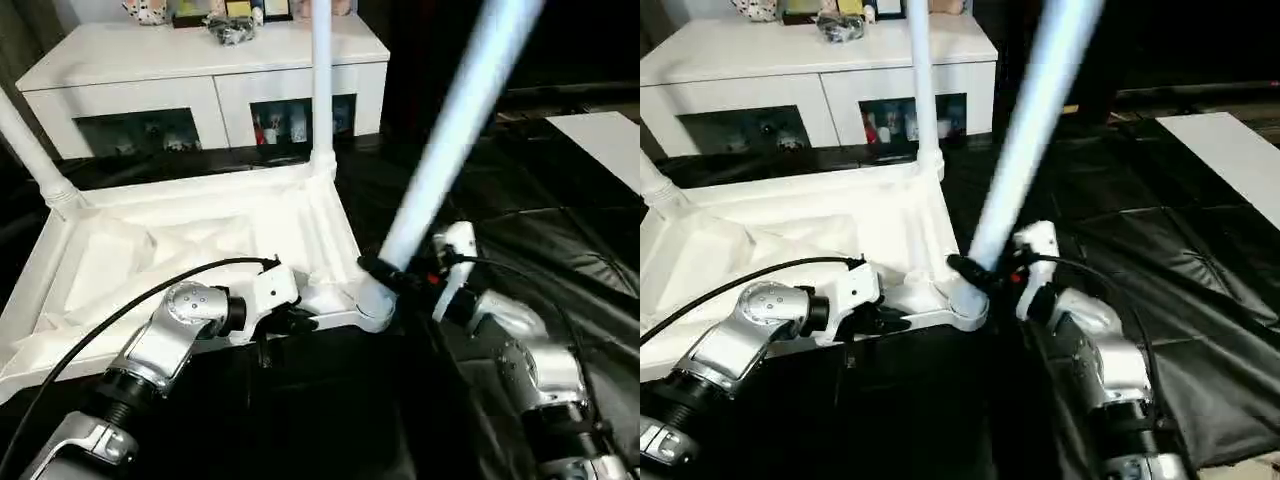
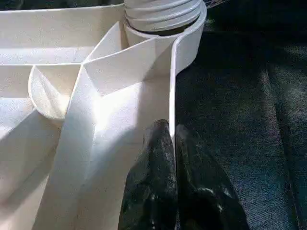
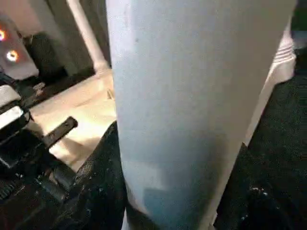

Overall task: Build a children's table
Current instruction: Insert table leg to table base

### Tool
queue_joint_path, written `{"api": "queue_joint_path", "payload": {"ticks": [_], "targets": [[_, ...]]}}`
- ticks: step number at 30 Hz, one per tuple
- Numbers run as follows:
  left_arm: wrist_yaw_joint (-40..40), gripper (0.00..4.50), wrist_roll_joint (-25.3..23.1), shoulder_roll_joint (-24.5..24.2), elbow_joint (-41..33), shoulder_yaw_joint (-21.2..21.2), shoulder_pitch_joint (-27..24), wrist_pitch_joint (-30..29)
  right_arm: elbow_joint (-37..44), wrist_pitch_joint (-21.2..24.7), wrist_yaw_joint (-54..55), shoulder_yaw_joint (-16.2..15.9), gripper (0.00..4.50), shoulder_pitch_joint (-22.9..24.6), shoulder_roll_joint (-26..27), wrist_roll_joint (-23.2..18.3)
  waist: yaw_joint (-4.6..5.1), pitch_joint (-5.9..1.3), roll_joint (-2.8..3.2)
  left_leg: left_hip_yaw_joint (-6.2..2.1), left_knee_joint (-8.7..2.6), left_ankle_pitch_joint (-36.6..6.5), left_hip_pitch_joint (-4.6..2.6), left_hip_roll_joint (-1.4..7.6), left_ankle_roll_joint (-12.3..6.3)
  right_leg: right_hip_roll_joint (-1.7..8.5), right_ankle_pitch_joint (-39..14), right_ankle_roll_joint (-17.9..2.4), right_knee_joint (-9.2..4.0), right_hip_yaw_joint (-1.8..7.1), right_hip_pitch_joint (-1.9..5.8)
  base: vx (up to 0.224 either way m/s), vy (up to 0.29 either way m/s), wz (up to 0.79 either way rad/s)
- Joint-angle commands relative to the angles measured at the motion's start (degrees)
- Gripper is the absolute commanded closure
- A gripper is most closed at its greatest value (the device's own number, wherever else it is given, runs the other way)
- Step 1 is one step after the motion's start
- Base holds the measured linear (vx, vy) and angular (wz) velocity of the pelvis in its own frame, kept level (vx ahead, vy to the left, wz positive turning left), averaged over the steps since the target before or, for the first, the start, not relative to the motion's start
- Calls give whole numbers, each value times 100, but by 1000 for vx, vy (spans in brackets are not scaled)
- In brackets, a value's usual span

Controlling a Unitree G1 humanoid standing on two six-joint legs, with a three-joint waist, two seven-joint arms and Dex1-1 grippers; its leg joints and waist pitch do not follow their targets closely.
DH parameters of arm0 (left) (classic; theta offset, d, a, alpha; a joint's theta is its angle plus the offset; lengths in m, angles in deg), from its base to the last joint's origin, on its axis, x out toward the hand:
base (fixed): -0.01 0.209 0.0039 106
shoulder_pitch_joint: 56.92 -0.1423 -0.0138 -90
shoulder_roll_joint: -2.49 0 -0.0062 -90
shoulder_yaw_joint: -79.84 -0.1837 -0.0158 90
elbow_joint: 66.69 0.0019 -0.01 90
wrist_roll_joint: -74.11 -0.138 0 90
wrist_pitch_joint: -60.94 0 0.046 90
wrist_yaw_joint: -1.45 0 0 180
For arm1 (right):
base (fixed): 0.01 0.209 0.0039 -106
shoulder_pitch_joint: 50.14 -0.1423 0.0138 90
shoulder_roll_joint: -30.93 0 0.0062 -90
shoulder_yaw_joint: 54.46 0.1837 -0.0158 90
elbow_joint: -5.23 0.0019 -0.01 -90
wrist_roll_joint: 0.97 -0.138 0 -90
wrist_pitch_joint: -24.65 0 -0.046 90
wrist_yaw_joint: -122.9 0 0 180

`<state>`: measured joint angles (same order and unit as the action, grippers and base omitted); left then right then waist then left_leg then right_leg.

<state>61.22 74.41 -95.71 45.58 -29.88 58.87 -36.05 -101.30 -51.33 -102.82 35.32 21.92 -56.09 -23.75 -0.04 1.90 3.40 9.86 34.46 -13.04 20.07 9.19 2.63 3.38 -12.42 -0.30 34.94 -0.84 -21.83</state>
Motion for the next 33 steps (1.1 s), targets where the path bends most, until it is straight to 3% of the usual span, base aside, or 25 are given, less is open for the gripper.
{"api": "queue_joint_path", "payload": {"ticks": [1,3,5,7,8,11,13,14,16,17,18,19,20,23,24,26,28,29,33], "targets": [[-352,450,-7,-76,46,372,175,38,-442,127,252,-25,266,300,-71,298,-37,-212,27,-149,-531,-1453,-12,370,-1,456,-825,-1481,-450,219,189,0,0,0],[-434,450,-18,-48,86,396,218,60,-249,-177,341,66,266,557,38,267,-56,-213,74,-151,-532,-1426,-13,376,-4,459,-733,-1474,-451,221,183,0,0,0],[-450,450,-12,-42,97,401,239,53,-135,-343,396,61,266,735,123,285,-61,-215,65,-153,-536,-1350,0,377,-29,449,-560,-1492,-436,214,197,0,0,0],[-454,450,-9,-33,103,398,256,45,-52,-482,449,11,266,879,187,344,-65,-206,96,-149,-533,-1363,6,374,-49,454,-506,-1502,-434,213,190,0,0,0],[-446,450,-7,-37,109,394,269,43,31,-526,483,-50,266,990,244,371,-75,-206,165,-158,-536,-1403,5,368,-42,466,-570,-1504,-431,212,193,0,0,0],[-392,450,-8,-67,107,379,288,41,114,-538,498,-306,266,1067,203,575,-64,-185,181,-163,-550,-1546,6,365,-34,457,-793,-1454,-460,208,189,0,0,0],[-369,450,-10,-78,109,374,295,41,136,-520,490,-392,266,1070,175,644,-42,-160,179,-171,-572,-1716,10,361,-5,459,-1229,-1352,-491,212,177,0,0,0],[-339,450,-30,-98,117,358,310,54,134,-413,393,-677,266,1007,36,871,-42,-160,188,-174,-570,-1752,-1,362,13,467,-1383,-1311,-507,222,168,0,0,0],[-328,450,-39,-104,119,352,314,59,126,-363,336,-800,266,973,-28,962,-32,-149,186,-178,-581,-1756,20,355,29,458,-1527,-1238,-515,219,177,0,0,0],[-318,450,-49,-113,123,345,321,65,106,-238,200,-1022,266,888,-160,1117,-33,-152,128,-177,-580,-1754,19,356,20,460,-1588,-1218,-527,218,172,0,0,0],[-318,450,-49,-114,122,344,321,65,104,-226,186,-1041,266,879,-173,1129,-31,-144,159,-192,-590,-1753,34,356,23,474,-1735,-1177,-525,220,184,0,0,0],[-314,450,-51,-117,117,342,321,62,87,-132,75,-1190,266,808,-272,1221,-35,-145,131,-194,-582,-1737,36,356,2,478,-1846,-1150,-530,227,173,0,0,0],[-314,450,-57,-127,96,333,308,55,51,42,-106,-1389,266,691,-416,1326,-34,-148,51,-181,-581,-1726,30,362,-22,474,-1892,-1128,-550,230,159,0,0,0],[-338,450,-65,-138,13,321,238,32,-82,367,-496,-1661,266,443,-638,1443,-50,-144,82,-182,-579,-1717,9,373,-28,478,-1953,-1129,-551,244,129,0,0,0],[-345,450,-54,-137,-20,328,210,10,-123,466,-603,-1689,266,373,-664,1404,-44,-152,-21,-189,-584,-1651,32,375,-50,474,-1877,-1142,-534,241,159,0,0,0],[-352,450,-47,-133,-42,331,193,-6,-146,534,-676,-1709,266,328,-689,1369,-62,-159,14,-179,-575,-1600,16,382,-60,482,-1747,-1190,-525,248,131,0,0,0],[-361,450,-27,-144,-114,341,126,-26,-359,616,-928,-1765,266,52,-753,1313,-53,-168,-56,-175,-581,-1569,18,390,-54,467,-1505,-1273,-505,235,147,0,0,0],[-362,450,-22,-144,-132,342,109,-31,-432,603,-990,-1767,266,-24,-762,1306,-60,-181,-37,-179,-569,-1526,15,385,-60,475,-1411,-1309,-485,236,150,0,0,0],[-364,450,-4,-133,-186,337,70,-57,-677,584,-1078,-1680,266,-272,-741,1261,-60,-184,-64,-161,-564,-1449,20,390,-78,469,-1119,-1405,-475,231,159,0,0,0]]}}
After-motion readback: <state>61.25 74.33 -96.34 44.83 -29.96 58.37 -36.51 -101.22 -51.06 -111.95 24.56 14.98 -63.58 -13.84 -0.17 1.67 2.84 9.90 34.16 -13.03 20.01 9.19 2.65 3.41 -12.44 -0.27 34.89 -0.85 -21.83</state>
